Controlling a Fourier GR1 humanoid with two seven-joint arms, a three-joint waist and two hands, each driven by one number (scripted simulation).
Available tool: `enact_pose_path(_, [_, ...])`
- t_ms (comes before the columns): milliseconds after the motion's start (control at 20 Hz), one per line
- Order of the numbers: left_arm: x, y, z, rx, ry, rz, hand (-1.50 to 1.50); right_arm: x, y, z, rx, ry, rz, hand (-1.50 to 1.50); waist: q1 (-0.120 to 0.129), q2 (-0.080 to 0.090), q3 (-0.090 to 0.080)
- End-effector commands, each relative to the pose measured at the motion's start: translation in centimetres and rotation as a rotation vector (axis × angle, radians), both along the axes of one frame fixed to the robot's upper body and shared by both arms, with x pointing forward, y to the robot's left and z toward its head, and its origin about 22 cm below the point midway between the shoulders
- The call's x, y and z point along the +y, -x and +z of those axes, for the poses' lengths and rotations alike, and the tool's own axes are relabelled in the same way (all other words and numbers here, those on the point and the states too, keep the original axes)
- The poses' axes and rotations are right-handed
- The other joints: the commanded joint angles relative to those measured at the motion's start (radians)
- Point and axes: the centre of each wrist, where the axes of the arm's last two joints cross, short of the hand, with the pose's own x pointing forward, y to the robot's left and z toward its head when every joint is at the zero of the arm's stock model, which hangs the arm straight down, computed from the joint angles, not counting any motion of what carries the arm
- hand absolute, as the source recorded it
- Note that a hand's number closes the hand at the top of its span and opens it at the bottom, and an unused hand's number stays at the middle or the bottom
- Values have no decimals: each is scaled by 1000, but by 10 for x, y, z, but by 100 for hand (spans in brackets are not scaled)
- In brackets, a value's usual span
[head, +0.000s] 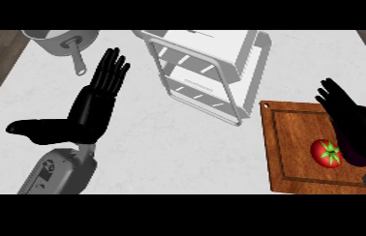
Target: Pick the tomato from the cutting board and place it in the tiered basket
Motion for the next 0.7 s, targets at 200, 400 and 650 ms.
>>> enact_pose_path(200, [65,13,-47,293,-236,210,0,63,-9,66,-518,-122,392,150,-27,-37,-50])
enact_pose_path(400, [96,22,-55,389,-257,259,0,9,26,13,-303,212,-205,-150,-68,-28,-53])
enact_pose_path(650, [102,30,-64,418,-238,222,0,45,51,-4,-488,274,-187,-150,-32,-21,-53])
